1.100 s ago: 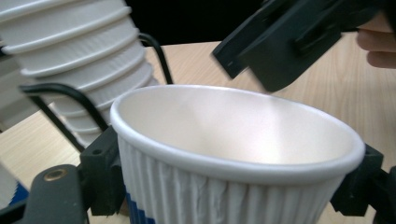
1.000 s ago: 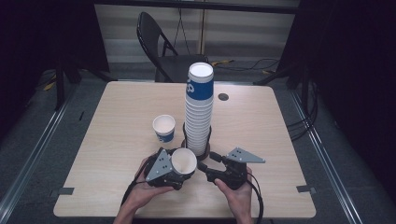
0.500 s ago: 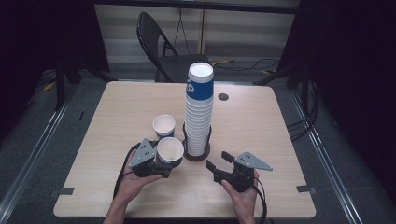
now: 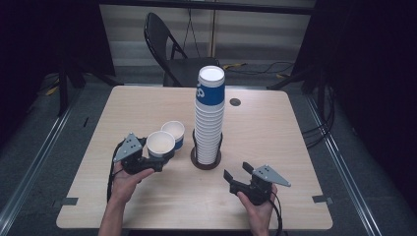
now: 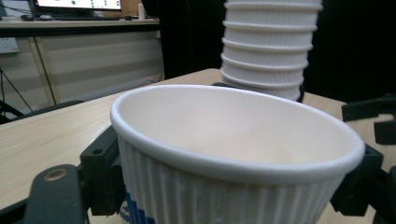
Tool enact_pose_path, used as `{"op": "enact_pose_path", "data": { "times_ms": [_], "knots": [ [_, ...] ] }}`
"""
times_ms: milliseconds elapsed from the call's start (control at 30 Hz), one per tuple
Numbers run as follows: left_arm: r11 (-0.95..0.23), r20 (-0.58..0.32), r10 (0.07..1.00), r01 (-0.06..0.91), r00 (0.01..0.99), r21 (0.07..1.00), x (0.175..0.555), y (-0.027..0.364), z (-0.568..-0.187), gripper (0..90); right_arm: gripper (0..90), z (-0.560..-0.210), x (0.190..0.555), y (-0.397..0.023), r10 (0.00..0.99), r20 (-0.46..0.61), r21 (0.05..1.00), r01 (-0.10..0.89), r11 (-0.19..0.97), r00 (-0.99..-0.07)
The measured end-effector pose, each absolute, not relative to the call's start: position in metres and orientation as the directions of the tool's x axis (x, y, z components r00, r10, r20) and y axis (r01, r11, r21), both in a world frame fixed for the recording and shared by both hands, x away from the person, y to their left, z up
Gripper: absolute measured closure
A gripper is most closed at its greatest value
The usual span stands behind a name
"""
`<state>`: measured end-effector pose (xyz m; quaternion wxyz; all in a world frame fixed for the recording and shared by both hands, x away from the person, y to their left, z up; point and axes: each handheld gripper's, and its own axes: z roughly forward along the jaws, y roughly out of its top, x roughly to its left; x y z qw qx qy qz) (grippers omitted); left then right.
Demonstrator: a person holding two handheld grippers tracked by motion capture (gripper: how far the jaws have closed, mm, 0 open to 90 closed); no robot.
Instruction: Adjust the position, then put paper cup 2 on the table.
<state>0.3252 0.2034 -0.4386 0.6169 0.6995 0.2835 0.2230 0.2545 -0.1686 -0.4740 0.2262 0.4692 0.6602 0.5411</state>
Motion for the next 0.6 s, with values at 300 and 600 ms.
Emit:
{"op": "enact_pose_path", "data": {
  "times_ms": [300,600],
  "knots": [
    [-0.029,-0.067,0.726,0.127,0.684,0.991,0.336,0.223,-0.437,17.7,19.8,-0.482,0.253,-0.173,0.881,0.194,0.934,0.356,-0.031,-0.431],
    [-0.006,-0.106,0.749,0.167,0.654,0.986,0.353,0.233,-0.444,17.7,16.8,-0.491,0.253,-0.176,0.902,0.18,0.947,0.316,-0.052,-0.392]
  ]
}}
